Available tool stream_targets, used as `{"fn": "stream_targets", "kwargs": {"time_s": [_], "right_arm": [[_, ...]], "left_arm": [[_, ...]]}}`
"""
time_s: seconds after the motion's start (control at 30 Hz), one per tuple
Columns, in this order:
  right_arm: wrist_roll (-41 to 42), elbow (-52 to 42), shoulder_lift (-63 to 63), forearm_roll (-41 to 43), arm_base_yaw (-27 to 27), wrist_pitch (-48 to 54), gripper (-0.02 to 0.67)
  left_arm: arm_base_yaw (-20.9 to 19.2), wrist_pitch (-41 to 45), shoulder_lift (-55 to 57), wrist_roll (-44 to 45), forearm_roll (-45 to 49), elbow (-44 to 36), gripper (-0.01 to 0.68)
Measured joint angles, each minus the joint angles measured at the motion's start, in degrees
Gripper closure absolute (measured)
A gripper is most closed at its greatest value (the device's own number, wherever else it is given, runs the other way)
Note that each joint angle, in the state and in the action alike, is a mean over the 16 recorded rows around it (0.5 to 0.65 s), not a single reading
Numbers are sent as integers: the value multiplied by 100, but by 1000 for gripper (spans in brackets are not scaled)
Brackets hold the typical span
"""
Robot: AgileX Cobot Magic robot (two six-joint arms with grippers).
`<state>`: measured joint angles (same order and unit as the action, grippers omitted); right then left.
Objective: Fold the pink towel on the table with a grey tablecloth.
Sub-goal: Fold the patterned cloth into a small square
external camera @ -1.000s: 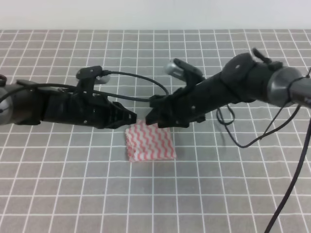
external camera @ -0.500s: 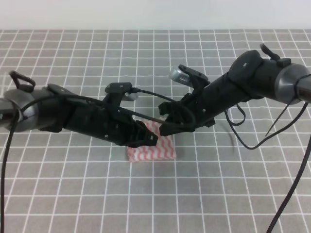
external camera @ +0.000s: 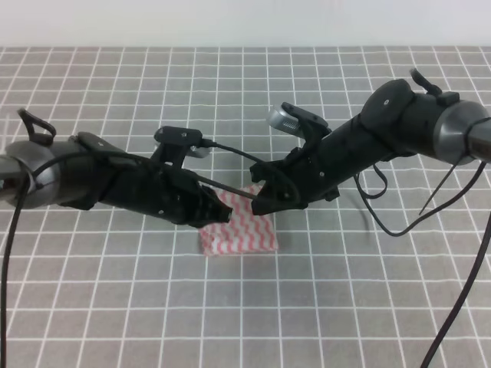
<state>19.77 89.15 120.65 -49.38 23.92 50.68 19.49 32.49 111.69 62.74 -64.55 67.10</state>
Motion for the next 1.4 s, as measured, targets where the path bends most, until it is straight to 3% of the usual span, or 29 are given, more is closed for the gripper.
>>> {"fn": "stream_targets", "kwargs": {"time_s": [0.33, 0.9, 1.4], "right_arm": [[1, 0, -3, 12, 45, 459, 664], [-181, 7, 202, 446, 207, 368, 664], [-272, 88, 350, 487, 207, 201, 664]], "left_arm": [[-5, -512, 203, 26, 34, 166, 676], [-14, -423, 354, 31, 33, 473, 676], [-8, 824, 7, -603, 532, 456, 676]]}}
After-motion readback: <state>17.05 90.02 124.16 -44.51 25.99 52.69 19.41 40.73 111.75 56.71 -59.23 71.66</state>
